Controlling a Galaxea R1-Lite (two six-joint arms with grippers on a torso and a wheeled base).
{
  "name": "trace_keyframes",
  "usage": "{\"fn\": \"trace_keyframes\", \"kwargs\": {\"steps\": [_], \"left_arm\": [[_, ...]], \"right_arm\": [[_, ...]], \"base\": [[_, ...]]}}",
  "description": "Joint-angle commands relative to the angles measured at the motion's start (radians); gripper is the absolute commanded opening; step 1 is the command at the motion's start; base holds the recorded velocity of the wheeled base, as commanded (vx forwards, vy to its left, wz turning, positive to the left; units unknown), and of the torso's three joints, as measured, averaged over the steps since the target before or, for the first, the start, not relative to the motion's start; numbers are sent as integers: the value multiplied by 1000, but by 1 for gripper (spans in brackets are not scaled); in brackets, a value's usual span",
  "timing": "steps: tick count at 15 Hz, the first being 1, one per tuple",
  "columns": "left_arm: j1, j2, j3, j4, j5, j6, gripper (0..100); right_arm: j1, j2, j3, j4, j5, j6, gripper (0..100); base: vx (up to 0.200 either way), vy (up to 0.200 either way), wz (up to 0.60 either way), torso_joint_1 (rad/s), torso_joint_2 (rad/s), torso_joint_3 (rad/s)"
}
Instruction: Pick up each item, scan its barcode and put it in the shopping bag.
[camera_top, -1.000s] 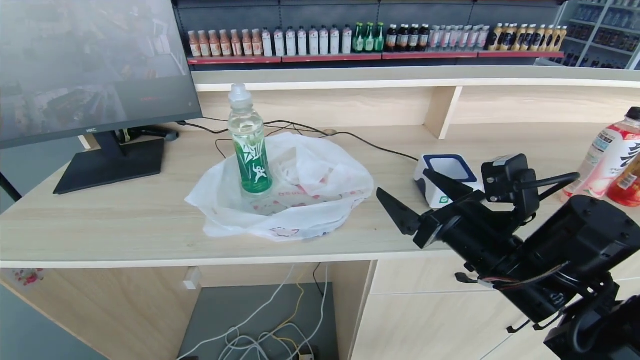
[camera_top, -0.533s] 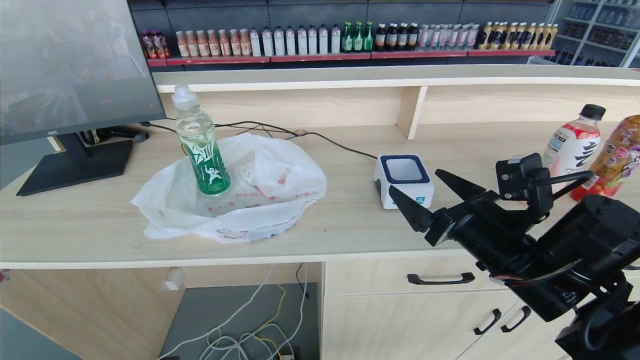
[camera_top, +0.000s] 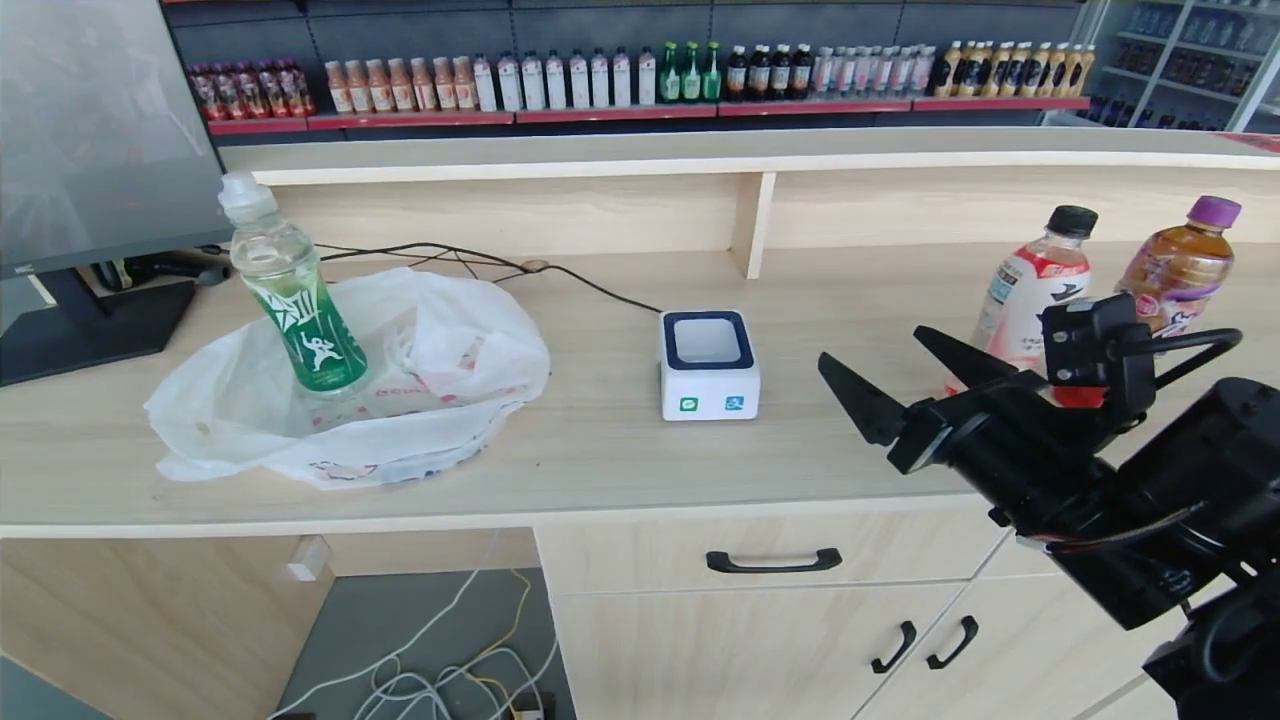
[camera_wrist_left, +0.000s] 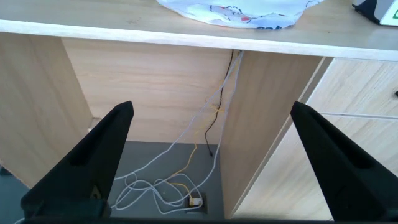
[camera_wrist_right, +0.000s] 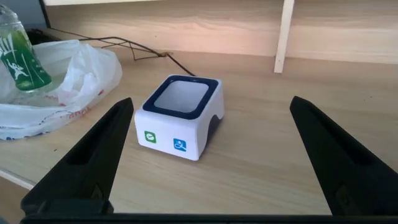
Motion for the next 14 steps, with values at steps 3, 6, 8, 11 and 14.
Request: {"fn": "trace_keyframes", "kwargs": {"steps": [3,6,8,11,14], "left_arm": [[0,1,0,0,0,0,100],[0,1,0,0,0,1,100],[0,1,0,-2,0,1,100],[0,0,0,-2,0,3,100],[0,0,0,-2,0,6,100]], "right_arm": [[3,16,-2,-1,0,-1,100],[1,25,-6,-1,-1,-1,100],[-3,45,-6,-1,0,-1,100],[-12,65,-27,-1,0,-1,100],[-63,80,-39,-1,0,-2,100]], "base": [[0,-200,0,2,6,1],[0,-200,0,7,2,2],[0,0,0,0,0,0],[0,0,0,0,0,0],[0,0,0,0,0,0]]}}
